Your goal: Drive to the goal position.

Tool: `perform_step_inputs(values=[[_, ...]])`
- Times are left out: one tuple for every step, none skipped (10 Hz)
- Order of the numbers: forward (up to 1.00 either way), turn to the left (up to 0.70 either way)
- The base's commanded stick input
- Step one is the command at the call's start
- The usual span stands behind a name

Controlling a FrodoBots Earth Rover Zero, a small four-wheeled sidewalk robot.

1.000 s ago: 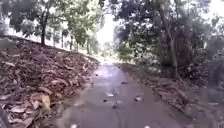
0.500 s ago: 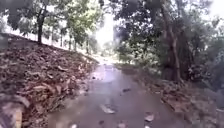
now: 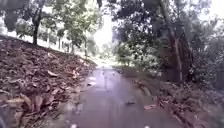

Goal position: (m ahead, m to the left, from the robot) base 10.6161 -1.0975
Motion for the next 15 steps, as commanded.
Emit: perform_step_inputs(values=[[1.0, 0.0], [1.0, 0.01], [1.0, 0.02], [1.0, 0.02], [1.0, 0.03], [1.0, 0.04], [1.0, 0.0], [1.0, 0.0], [1.0, 0.0], [1.0, 0.0], [1.0, 0.0], [1.0, 0.0], [1.0, 0.0], [1.0, 0.0], [1.0, 0.0]])
